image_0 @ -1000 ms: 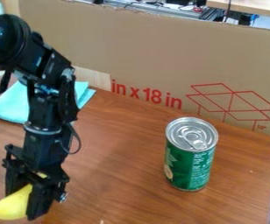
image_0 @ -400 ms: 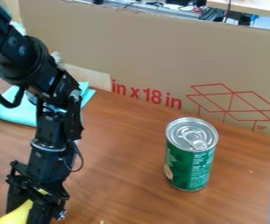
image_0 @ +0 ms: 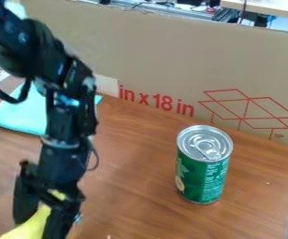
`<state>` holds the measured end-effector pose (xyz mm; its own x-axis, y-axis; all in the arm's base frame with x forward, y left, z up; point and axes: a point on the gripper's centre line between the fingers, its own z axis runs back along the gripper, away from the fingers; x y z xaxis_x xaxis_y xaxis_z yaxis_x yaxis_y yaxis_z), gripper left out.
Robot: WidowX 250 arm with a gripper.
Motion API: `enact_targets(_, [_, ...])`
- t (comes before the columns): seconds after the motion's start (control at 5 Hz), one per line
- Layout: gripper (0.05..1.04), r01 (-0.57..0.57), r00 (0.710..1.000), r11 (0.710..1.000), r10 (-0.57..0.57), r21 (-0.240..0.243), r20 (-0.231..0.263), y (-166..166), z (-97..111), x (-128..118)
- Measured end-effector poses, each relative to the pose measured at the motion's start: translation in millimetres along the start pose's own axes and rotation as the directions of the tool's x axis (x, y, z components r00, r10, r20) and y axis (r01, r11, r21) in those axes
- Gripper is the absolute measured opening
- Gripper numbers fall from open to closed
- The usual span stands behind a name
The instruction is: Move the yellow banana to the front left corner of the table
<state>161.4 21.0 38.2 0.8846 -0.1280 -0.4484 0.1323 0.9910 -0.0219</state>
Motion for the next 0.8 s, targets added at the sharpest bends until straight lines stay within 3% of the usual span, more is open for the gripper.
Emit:
enact_targets(0.2, [1.006, 0.045, 0.996, 0.999, -0.047, 0.027, 0.079, -12.8, 28.9, -6.2])
enact_targets(0.4, [1.004, 0.174, 0.968, 0.974, -0.196, 0.141, 0.157, -37.5, 67.0, -11.1])
enact_targets(0.6, [1.001, 0.269, 0.932, 0.941, -0.309, 0.206, 0.192, -63.3, 79.1, -18.5])
enact_targets(0.8, [1.001, 0.263, 0.915, 0.948, -0.304, 0.179, 0.264, -73.4, 85.6, -20.4])
